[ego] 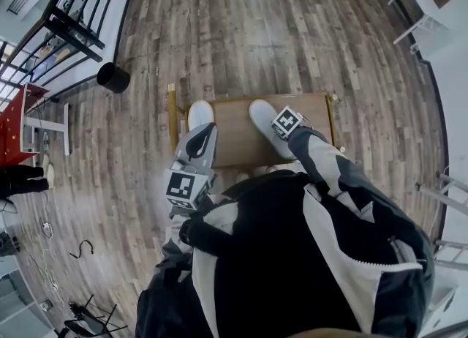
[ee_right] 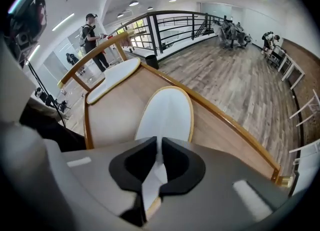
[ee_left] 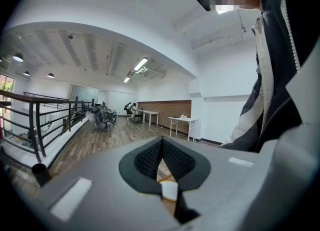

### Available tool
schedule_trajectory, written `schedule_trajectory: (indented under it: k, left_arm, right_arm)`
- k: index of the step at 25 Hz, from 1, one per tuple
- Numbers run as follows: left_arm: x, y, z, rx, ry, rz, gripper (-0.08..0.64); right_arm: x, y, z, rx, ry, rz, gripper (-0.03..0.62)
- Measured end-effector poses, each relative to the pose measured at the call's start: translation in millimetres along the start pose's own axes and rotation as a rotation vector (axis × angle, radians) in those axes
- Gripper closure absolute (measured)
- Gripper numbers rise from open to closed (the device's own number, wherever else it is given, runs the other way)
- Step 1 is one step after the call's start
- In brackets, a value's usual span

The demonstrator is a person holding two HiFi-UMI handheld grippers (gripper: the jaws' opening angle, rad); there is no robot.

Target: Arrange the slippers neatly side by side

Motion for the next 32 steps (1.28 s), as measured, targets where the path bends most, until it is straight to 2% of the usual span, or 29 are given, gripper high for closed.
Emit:
schedule_trajectory:
  k: [1,8,13,18,21,27,32]
  left_arm:
    - [0.2,0.6,-0.9,0.001,0.0,-0.001,0.54]
    - [3.3,-1.0,-4.9,-0.004,-0.014,0.016,0.54]
    - [4.2,1.8,-8.4,0.001,-0.031,0.017,0.54]
    - [6.4,5.3,-14.7,0.021,-0.055,0.035,0.54]
    - [4.7,7.4,-14.2,0.022,-0.058,0.046,0.54]
    - [12.0,8.0,-22.7,0.026,-0.089,0.046,0.541]
    - [20.8,9.2,-24.5,0.028,-0.118,0.047,0.541]
  right_arm:
    - [0.3,-0.1,1.2,0.006,0.01,-0.009,0.568]
    - [2.8,2.0,11.9,0.077,0.027,-0.075,0.569]
    - [-10.1,32.6,57.7,0.283,0.033,-0.135,0.568]
    - [-33.9,60.3,126.7,0.519,0.054,-0.097,0.568]
    - [-52.9,72.8,173.4,0.627,0.05,-0.074,0.568]
    - [-78.4,76.7,264.0,0.846,0.007,-0.034,0.568]
    - [-99.7,59.7,306.4,0.926,-0.048,0.006,0.566]
Point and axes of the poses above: the fingertips, and each gripper's own axes: z backward along the fingers, x to its right, y out of its top, the point moved 1 cm from there along z, backward along the fingers, and after that the axes turned 4 degrees about -x, right-handed, at the moved point
